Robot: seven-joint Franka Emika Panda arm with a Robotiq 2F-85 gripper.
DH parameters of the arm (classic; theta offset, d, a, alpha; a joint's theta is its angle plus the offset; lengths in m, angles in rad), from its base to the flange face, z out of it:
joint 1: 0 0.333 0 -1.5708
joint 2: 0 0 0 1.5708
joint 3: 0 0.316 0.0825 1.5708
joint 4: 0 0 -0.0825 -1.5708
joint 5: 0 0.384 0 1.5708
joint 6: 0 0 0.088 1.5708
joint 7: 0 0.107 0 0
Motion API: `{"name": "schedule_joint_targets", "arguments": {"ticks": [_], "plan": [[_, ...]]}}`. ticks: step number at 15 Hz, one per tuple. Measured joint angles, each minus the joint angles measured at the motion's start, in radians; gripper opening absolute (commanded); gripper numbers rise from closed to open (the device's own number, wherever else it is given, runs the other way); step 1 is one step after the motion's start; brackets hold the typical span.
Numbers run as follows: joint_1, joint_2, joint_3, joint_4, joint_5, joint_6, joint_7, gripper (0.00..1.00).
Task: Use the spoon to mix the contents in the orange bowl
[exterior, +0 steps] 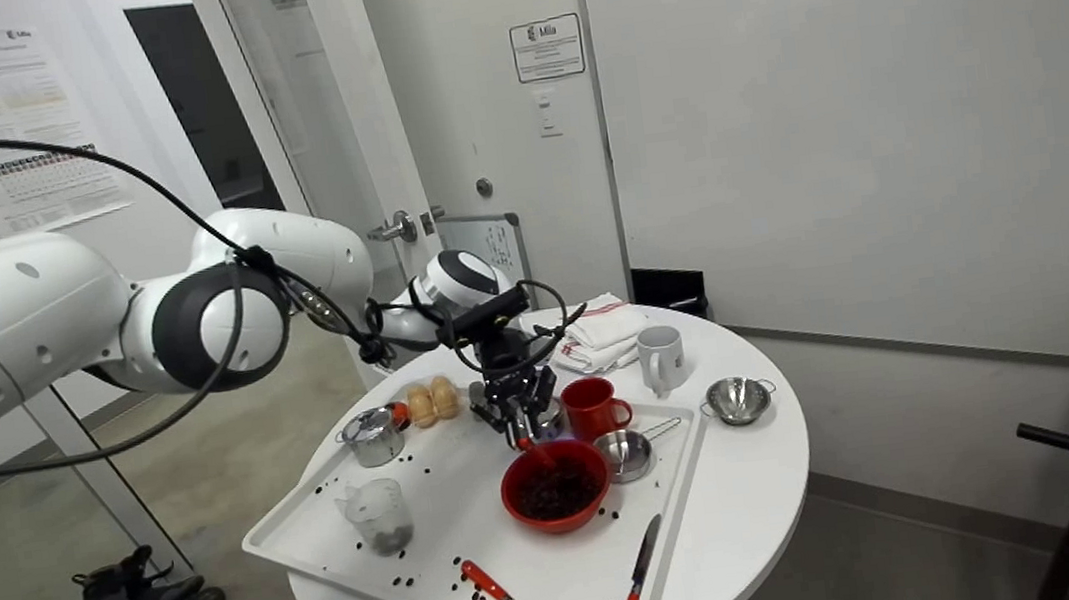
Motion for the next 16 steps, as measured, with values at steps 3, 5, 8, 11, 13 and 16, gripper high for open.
{"name": "schedule_joint_targets", "arguments": {"ticks": [3,5,8,11,13,16], "plan": [[0.040,0.000,0.000,-0.003,0.000,0.013,0.000,0.08],[0.059,0.001,0.000,-0.009,-0.001,0.026,0.000,0.08],[0.069,0.003,-0.001,-0.021,-0.002,0.044,0.000,0.08],[0.063,0.003,-0.006,-0.044,-0.002,0.055,0.000,0.08],[0.051,0.004,-0.007,-0.060,-0.002,0.064,0.000,0.08],[0.023,0.005,-0.008,-0.079,-0.002,0.068,0.001,0.08]]}}
